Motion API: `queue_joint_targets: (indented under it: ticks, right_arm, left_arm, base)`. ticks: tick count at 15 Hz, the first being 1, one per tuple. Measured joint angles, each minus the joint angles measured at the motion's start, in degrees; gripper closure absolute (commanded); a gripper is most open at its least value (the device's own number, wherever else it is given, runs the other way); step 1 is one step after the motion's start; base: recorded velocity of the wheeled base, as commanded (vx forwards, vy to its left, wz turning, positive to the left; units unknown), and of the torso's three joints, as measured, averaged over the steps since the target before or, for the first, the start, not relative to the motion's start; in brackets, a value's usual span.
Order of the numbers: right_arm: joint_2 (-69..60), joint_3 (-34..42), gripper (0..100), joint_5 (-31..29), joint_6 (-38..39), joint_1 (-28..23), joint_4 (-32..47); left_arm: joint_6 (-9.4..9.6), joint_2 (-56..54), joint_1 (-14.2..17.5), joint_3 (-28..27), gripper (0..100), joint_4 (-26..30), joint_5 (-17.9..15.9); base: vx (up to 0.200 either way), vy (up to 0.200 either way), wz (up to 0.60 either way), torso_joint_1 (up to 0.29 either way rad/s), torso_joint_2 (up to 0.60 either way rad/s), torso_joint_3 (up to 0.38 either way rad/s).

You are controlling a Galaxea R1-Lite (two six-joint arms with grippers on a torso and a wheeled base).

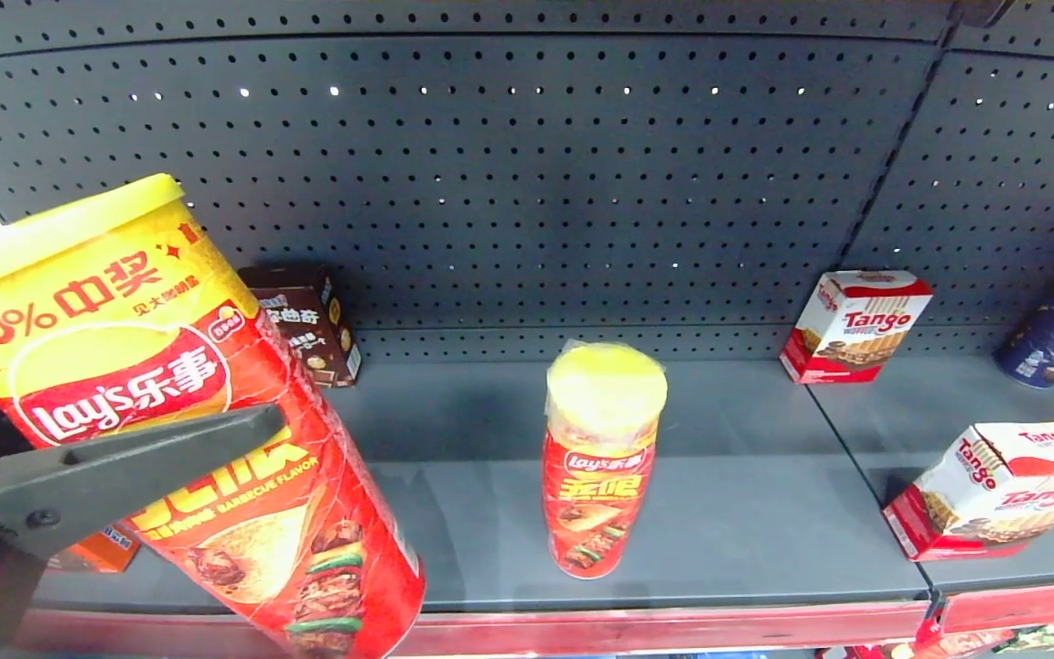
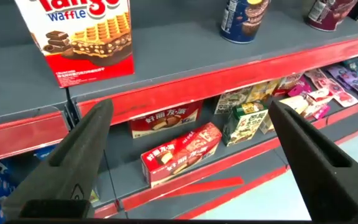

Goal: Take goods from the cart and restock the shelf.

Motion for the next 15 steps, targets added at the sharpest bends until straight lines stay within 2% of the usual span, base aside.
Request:
queue_joint_targets:
  ticks: [10, 12, 15]
  right_arm:
    - [-0.07, 0.11, 0, 0.05, 0.05, 0.0, -0.02]
    - [-0.07, 0.11, 0, 0.05, 0.05, -0.02, -0.05]
    - [-0.07, 0.11, 0, 0.05, 0.06, 0.0, -0.05]
  left_arm:
    - [0.6, 4.16, -1.24, -2.54, 100, 0.52, 0.37]
    - [2.4, 6.61, -0.94, -4.16, 100, 0.61, 0.48]
    - [7.78, 11.52, -0.68, -8.35, 100, 2.12, 0.91]
  base:
    - [0.0, 0.0, 0.0, 0.0, 0.0, 0.0]
    - [0.0, 0.0, 0.0, 0.0, 0.0, 0.0]
    - [0.0, 0.0, 0.0, 0.0, 0.0, 0.0]
